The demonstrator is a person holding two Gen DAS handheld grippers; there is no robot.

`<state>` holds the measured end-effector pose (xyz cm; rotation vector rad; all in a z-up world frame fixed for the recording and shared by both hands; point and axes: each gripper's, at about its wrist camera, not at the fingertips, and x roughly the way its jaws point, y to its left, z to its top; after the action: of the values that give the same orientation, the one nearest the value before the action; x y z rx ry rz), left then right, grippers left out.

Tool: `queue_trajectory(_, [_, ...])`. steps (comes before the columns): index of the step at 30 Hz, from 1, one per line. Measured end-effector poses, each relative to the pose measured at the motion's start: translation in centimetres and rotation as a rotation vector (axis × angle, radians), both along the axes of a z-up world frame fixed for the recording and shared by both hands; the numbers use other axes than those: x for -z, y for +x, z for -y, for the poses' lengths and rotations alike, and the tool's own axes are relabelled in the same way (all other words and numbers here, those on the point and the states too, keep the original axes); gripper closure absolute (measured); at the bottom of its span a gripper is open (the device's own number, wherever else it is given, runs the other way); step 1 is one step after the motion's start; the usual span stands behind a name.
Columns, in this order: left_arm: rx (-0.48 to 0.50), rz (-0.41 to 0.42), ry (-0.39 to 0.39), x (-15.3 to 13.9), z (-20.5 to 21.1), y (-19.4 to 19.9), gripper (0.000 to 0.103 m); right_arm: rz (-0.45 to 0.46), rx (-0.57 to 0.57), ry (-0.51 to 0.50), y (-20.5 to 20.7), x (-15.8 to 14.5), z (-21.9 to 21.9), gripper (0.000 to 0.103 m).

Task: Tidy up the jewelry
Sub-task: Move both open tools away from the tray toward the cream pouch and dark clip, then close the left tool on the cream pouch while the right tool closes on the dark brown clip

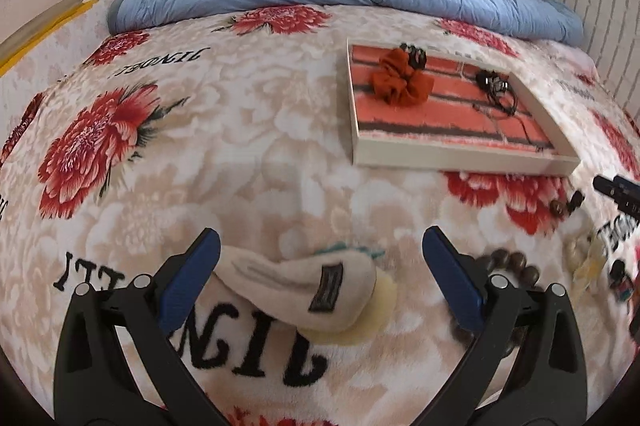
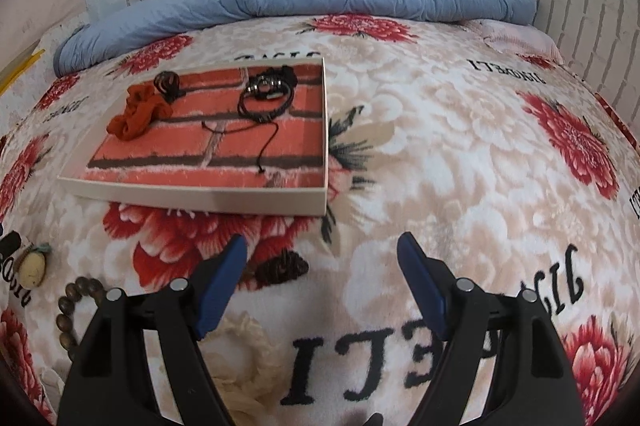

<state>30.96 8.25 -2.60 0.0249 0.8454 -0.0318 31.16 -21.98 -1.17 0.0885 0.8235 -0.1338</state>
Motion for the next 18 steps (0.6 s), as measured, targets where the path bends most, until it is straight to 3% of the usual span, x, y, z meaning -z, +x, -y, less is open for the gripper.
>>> queue_trajectory(7, [0.014,-0.01,-0.032,2.0,0.6,-1.6,0.005,-0.014,0.0,-0.008,0.3,0.8,-0.4,0.027])
queue_trajectory(18, [0.035,-0.016,0.014,3.6,1.4,-1.2,0.006,-0.056,-0.002,-0.009,1.4,3.0,-0.8,0.027])
